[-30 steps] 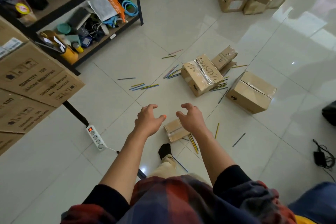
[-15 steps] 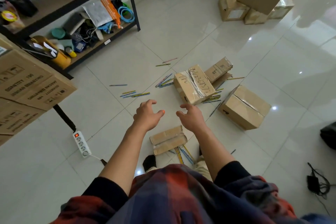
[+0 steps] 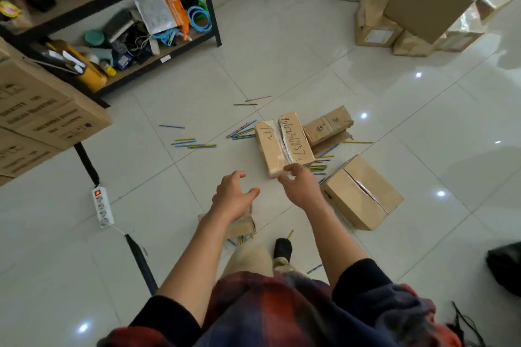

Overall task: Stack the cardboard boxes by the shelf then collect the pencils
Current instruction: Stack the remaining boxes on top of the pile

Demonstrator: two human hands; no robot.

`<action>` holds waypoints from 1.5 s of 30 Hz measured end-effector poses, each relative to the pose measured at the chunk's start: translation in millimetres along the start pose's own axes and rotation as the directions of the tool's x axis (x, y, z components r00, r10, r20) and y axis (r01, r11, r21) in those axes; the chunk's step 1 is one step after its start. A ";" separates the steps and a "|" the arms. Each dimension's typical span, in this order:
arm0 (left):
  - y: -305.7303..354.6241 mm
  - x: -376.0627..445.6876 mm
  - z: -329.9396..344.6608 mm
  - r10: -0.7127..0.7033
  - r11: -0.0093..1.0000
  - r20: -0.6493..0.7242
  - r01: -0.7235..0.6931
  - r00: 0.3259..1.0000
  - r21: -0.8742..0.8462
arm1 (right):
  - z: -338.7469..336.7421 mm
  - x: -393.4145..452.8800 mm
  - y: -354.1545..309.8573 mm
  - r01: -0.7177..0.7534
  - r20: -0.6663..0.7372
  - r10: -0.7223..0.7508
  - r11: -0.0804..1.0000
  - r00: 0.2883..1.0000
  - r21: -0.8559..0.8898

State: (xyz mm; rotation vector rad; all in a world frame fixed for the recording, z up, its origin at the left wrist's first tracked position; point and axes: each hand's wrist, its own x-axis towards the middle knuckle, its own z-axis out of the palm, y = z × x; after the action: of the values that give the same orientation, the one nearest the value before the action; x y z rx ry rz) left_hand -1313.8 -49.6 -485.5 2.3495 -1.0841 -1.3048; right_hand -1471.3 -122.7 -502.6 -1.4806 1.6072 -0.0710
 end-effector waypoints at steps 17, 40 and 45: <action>72.9 101.8 7.7 -0.084 0.995 0.076 0.088 0.994 -0.049 | -45.9 122.3 -0.4 -0.151 0.136 0.149 0.989 0.979 0.004; 59.5 360.6 150.7 -0.162 0.987 0.123 0.159 0.979 0.034 | 10.9 415.4 106.2 -0.024 0.235 0.063 0.986 0.970 -0.163; 4.2 458.4 224.7 -0.185 0.976 0.128 0.167 0.974 0.139 | 61.8 513.5 170.6 0.077 0.183 -0.030 0.963 0.983 -0.257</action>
State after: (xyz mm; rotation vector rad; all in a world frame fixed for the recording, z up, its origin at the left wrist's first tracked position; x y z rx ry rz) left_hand -1348.9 -345.6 -899.9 2.5308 -1.0465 -1.5252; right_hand -1486.6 -460.8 -929.2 -1.6824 1.4736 0.2469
